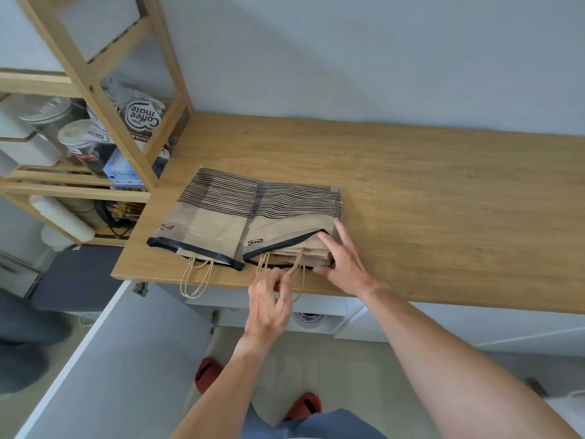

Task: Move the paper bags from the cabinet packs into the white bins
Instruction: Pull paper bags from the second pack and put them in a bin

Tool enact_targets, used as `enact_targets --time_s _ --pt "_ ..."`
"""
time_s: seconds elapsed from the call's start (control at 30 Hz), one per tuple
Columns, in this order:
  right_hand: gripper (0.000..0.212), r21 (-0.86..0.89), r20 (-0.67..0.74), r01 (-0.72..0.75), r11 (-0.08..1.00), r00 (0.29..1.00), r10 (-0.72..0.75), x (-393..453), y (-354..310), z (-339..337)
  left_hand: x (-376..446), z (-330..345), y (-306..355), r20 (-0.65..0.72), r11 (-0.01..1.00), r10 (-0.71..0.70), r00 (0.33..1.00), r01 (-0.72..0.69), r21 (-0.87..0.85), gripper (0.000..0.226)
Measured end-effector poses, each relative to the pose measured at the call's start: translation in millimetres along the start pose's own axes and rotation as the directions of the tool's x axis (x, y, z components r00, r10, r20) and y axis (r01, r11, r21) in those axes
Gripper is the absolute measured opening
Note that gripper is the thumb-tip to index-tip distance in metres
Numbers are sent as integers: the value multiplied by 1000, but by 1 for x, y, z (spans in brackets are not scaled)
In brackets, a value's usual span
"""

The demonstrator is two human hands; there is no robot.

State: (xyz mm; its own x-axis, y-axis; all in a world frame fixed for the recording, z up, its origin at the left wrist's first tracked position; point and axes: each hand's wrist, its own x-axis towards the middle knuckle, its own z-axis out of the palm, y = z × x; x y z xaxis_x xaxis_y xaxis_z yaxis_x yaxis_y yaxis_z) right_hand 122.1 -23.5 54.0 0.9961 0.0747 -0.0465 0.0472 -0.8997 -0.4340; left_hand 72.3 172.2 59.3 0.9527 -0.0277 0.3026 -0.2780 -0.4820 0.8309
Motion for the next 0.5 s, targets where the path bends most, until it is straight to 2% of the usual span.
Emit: enact_targets --time_s 0.1,0.2,0.27,0.33,0.4,0.5 --pt "76 -89 -82 53 995 995 -60 -5 -2 4 -2 -4 -1 -8 999 36 999 -36 25 35" --pt "79 -83 4 94 992 996 -94 -5 -1 2 -7 -11 -11 34 995 54 998 -56 78 40" --pt "84 -48 84 64 997 995 -60 -1 -2 -1 -9 -13 -14 76 993 85 993 -91 79 40" --pt "84 -51 96 50 997 994 -45 5 -5 -3 -8 -10 -12 137 988 95 986 -110 105 35" --pt "74 -146 67 97 985 994 -87 10 -9 -1 -5 -3 -9 183 984 89 979 -114 135 32" --pt "58 -245 17 133 960 991 -133 13 -15 5 4 3 -5 178 985 54 982 -82 154 33"
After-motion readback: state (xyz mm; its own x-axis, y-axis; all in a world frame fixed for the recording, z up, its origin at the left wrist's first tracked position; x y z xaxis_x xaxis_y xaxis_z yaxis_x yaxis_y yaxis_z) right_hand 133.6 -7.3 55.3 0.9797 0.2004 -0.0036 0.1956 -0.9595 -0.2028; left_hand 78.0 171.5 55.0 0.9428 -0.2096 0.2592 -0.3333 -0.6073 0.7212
